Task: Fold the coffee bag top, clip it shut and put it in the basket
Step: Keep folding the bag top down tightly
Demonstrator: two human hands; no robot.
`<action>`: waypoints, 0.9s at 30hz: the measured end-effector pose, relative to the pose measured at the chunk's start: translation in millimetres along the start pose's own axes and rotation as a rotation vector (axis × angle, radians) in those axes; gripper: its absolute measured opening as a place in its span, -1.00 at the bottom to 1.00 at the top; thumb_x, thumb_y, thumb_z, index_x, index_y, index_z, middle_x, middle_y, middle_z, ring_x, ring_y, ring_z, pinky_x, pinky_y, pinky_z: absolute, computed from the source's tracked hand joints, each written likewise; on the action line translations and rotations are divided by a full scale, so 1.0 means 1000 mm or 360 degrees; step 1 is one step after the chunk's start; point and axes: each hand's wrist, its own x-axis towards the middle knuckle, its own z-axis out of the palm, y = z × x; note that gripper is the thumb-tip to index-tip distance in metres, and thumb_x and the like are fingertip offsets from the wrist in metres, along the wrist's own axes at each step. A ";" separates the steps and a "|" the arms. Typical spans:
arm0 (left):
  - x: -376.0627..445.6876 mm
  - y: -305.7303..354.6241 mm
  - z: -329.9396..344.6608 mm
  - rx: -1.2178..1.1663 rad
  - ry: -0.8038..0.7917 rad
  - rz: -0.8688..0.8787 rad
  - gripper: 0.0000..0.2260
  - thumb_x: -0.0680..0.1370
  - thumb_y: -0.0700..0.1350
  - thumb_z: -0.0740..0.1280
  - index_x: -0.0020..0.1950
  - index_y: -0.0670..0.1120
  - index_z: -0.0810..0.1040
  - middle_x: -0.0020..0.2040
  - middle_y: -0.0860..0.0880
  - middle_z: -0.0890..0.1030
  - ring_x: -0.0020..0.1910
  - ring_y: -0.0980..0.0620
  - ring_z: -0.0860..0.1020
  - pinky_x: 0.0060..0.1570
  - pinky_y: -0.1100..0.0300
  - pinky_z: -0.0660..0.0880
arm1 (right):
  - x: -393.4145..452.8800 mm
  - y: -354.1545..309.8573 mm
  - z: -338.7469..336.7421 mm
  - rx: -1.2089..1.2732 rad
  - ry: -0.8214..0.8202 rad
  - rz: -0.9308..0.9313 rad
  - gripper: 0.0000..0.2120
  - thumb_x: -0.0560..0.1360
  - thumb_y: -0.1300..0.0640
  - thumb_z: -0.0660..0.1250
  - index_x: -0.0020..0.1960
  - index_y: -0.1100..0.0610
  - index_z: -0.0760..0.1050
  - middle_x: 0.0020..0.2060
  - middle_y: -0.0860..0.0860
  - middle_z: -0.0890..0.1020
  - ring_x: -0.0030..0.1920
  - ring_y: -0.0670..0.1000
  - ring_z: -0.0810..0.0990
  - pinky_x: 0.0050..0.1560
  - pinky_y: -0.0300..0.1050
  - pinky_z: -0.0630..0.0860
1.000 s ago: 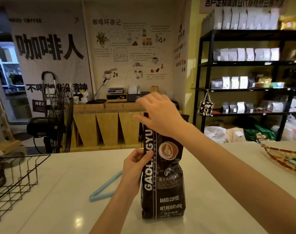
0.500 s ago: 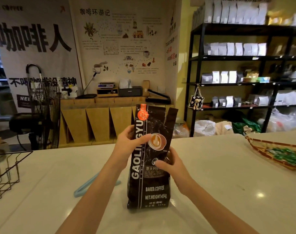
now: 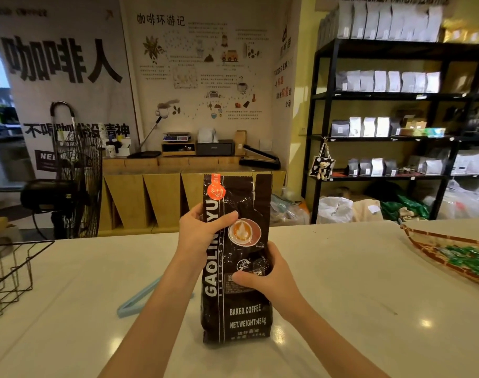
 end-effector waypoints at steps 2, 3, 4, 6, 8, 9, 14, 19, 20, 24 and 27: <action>-0.001 -0.003 -0.002 -0.0038 0.0032 0.0000 -0.75 0.24 -0.27 0.50 -0.16 -0.04 0.58 -0.22 -0.03 0.68 -0.20 -0.03 0.64 -0.22 0.09 0.57 | 0.000 0.000 0.001 -0.0008 -0.0006 -0.0017 -0.24 0.01 -0.06 0.57 0.16 -0.05 0.39 0.05 -0.05 0.63 0.01 -0.07 0.64 -0.02 -0.14 0.61; -0.001 -0.004 -0.003 -0.0041 0.0018 0.0000 -0.75 0.25 -0.27 0.50 -0.17 -0.03 0.58 -0.26 0.01 0.69 -0.20 -0.02 0.65 -0.24 0.12 0.58 | -0.001 0.000 0.000 -0.0002 -0.0007 -0.0024 -0.25 0.02 -0.05 0.57 0.16 -0.05 0.39 0.05 -0.06 0.64 0.00 -0.08 0.65 -0.05 -0.16 0.60; 0.000 -0.004 -0.004 -0.0028 -0.0021 -0.0001 -0.75 0.25 -0.25 0.50 -0.15 -0.03 0.58 -0.27 0.02 0.69 -0.18 -0.03 0.65 -0.24 0.13 0.59 | -0.001 0.000 -0.001 0.0003 -0.0009 -0.0028 -0.25 0.02 -0.05 0.57 0.16 -0.05 0.39 0.04 -0.06 0.64 0.00 -0.08 0.65 -0.07 -0.18 0.60; 0.003 0.004 -0.003 0.0054 -0.0155 -0.0016 -0.54 0.20 -0.10 0.54 0.07 -0.07 0.54 -0.06 -0.04 0.68 0.01 -0.11 0.61 -0.02 -0.01 0.57 | -0.001 0.001 -0.004 0.0006 -0.0014 -0.0032 -0.27 0.04 -0.01 0.59 0.16 -0.05 0.40 0.04 -0.06 0.65 0.00 -0.09 0.65 -0.07 -0.17 0.60; 0.008 0.022 0.000 0.0327 -0.0230 0.0114 -0.19 0.16 0.08 0.53 0.35 0.00 0.31 0.30 -0.09 0.49 0.28 -0.09 0.44 0.27 -0.06 0.37 | -0.001 0.000 -0.006 -0.0003 -0.0025 -0.0038 -0.31 0.06 0.03 0.59 0.14 -0.05 0.40 0.04 -0.05 0.65 0.00 -0.09 0.65 -0.06 -0.16 0.60; 0.009 0.036 0.005 0.0516 -0.0229 0.0309 -0.16 0.21 0.09 0.50 0.40 0.05 0.18 0.40 -0.06 0.36 0.36 -0.03 0.32 0.31 0.02 0.27 | -0.001 -0.001 -0.006 -0.0006 -0.0032 -0.0043 -0.31 0.06 0.03 0.59 0.13 -0.05 0.40 0.04 -0.05 0.65 0.00 -0.09 0.65 -0.05 -0.15 0.60; 0.011 0.083 0.053 0.2094 -0.0575 0.1654 -0.35 0.37 0.28 0.24 0.37 0.01 0.27 0.39 -0.04 0.37 0.41 -0.02 0.24 0.42 -0.04 0.10 | -0.003 -0.004 -0.005 -0.0010 -0.0049 -0.0044 -0.29 0.09 0.08 0.61 0.17 -0.03 0.38 0.06 -0.07 0.63 0.03 -0.08 0.64 -0.02 -0.16 0.59; 0.027 0.089 0.067 0.2407 -0.0897 0.1076 -0.67 0.45 0.10 0.29 0.04 -0.12 0.54 -0.07 -0.09 0.59 0.03 -0.09 0.55 0.07 -0.03 0.48 | -0.013 -0.006 0.000 0.0101 0.0077 -0.0105 -0.14 0.18 -0.02 0.57 0.34 -0.09 0.18 0.17 -0.19 0.48 0.10 -0.09 0.57 0.03 -0.14 0.58; 0.031 0.088 0.065 0.2259 -0.0931 0.1021 -0.73 0.45 0.05 0.32 -0.03 -0.13 0.57 -0.13 -0.08 0.59 -0.05 -0.08 0.57 -0.01 -0.03 0.52 | -0.016 -0.006 0.001 0.0179 0.0138 -0.0136 -0.21 0.21 -0.05 0.52 0.33 -0.08 0.19 0.17 -0.20 0.46 0.08 -0.09 0.58 -0.02 -0.18 0.59; 0.036 0.083 0.059 0.1990 -0.0913 0.0971 -0.81 0.43 0.01 0.36 -0.14 -0.12 0.58 -0.22 -0.06 0.60 -0.18 -0.01 0.58 -0.08 -0.03 0.56 | -0.024 0.000 0.005 0.0435 0.0258 -0.0136 -0.56 0.26 0.01 0.43 0.09 0.05 0.42 0.01 -0.02 0.64 -0.04 -0.03 0.66 -0.15 -0.19 0.60; 0.037 0.079 0.057 0.1918 -0.0875 0.0990 -0.79 0.43 0.01 0.36 -0.14 -0.12 0.58 -0.23 -0.09 0.63 -0.22 -0.01 0.60 -0.12 -0.02 0.58 | -0.026 0.004 0.008 0.0463 0.0293 -0.0073 -0.65 0.28 0.09 0.48 0.03 0.06 0.50 -0.07 -0.02 0.69 -0.07 -0.02 0.68 -0.15 -0.17 0.60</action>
